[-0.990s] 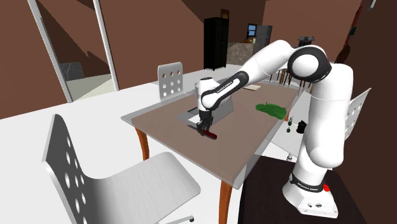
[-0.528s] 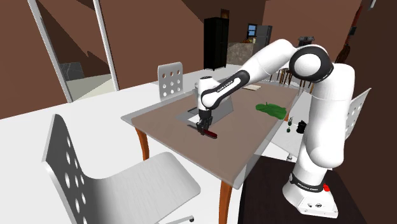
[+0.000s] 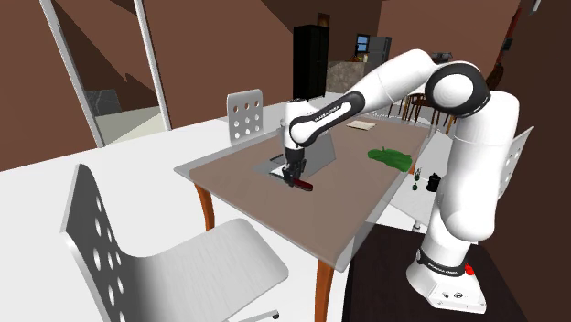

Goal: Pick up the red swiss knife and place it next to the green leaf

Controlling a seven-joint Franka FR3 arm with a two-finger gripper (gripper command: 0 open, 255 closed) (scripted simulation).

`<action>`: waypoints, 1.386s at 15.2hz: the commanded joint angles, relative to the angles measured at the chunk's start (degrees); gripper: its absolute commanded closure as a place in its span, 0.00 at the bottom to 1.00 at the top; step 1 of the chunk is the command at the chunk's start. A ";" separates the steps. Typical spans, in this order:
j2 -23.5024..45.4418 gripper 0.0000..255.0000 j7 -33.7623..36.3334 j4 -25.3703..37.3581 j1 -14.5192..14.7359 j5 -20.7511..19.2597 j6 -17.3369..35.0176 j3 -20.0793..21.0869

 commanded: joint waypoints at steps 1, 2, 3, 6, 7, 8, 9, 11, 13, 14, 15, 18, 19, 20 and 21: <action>-1.00 1.00 0.13 0.50 0.03 -0.16 -1.51 -0.01; -1.35 1.00 0.18 0.89 0.03 -0.22 -2.25 -0.01; -1.69 1.00 0.22 1.29 0.04 -0.27 -2.98 -0.01; -2.64 1.00 0.34 2.56 0.05 -0.41 -5.19 -0.01; -2.93 1.00 0.37 3.01 0.05 -0.46 -5.93 -0.01; -3.21 1.00 0.41 3.47 0.06 -0.50 -6.67 -0.01; -3.34 1.00 0.42 3.65 0.06 -0.52 -6.98 -0.01; -6.18 1.00 -1.44 0.23 -0.97 -0.90 -6.40 -1.02; -8.93 1.00 -3.34 -2.94 -2.04 -1.38 -5.96 -2.11; -10.25 1.00 -4.31 -4.43 -2.60 -1.67 -5.79 -2.69; -11.55 1.00 -5.29 -5.85 -3.16 -1.99 -5.65 -3.30; -15.27 1.00 -8.30 -9.74 -4.94 -3.10 -5.42 -5.22; -16.44 1.00 -9.33 -10.91 -5.57 -3.53 -5.39 -5.91; -17.58 1.00 -10.38 -12.02 -6.21 -3.98 -5.39 -6.61; -18.68 1.00 -11.43 -13.06 -6.86 -4.46 -5.41 -7.34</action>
